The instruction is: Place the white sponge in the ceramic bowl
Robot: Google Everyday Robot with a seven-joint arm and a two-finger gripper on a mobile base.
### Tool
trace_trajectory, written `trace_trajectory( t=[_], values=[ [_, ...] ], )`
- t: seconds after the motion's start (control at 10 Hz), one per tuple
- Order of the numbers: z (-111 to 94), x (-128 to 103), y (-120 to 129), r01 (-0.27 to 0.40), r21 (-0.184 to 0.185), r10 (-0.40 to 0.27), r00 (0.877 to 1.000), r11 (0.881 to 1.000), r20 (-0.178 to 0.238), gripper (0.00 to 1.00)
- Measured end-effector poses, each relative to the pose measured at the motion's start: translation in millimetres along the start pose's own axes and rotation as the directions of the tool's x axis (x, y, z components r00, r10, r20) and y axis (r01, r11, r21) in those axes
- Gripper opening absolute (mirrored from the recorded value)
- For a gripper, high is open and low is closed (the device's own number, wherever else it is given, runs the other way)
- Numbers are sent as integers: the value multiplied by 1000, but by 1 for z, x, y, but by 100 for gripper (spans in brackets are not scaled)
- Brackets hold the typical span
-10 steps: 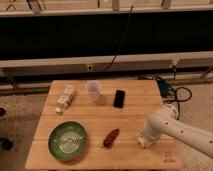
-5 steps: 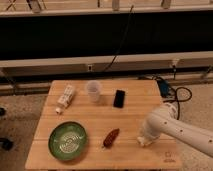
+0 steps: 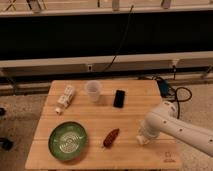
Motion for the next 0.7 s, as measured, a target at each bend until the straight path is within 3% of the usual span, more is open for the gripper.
trace_trajectory(
  t=[0.3, 0.7],
  values=[
    [-17, -9, -10, 32, 12, -32, 999, 999, -9, 0],
    [-25, -19, -17, 63, 17, -63, 998, 998, -17, 0]
  ],
)
